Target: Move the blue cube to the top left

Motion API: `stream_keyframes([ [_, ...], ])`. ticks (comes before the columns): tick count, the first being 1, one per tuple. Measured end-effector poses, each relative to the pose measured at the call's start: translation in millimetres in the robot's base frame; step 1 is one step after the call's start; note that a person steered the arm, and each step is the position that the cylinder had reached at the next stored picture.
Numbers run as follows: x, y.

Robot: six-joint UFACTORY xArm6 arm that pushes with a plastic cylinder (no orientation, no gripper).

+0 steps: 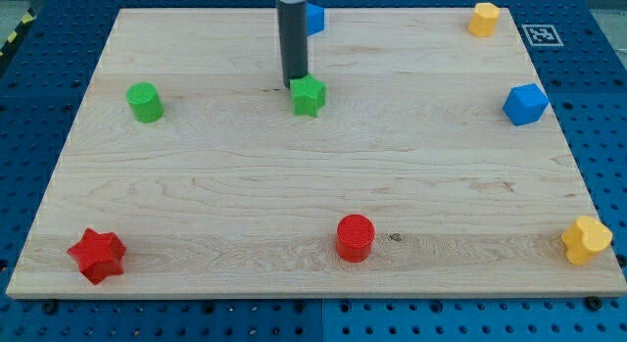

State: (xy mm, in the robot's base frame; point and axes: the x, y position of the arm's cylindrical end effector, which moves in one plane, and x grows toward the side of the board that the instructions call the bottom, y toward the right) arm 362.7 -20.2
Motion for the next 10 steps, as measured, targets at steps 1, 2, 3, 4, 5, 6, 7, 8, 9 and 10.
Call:
stream_keyframes([
  [1, 29, 18],
  [2, 61, 37],
  [3, 83, 67],
  [4, 86, 120],
  [5, 104, 167],
  [6, 117, 226],
  [7, 117, 296],
  [8, 107, 364],
  [9, 82, 365],
  [10, 74, 365],
])
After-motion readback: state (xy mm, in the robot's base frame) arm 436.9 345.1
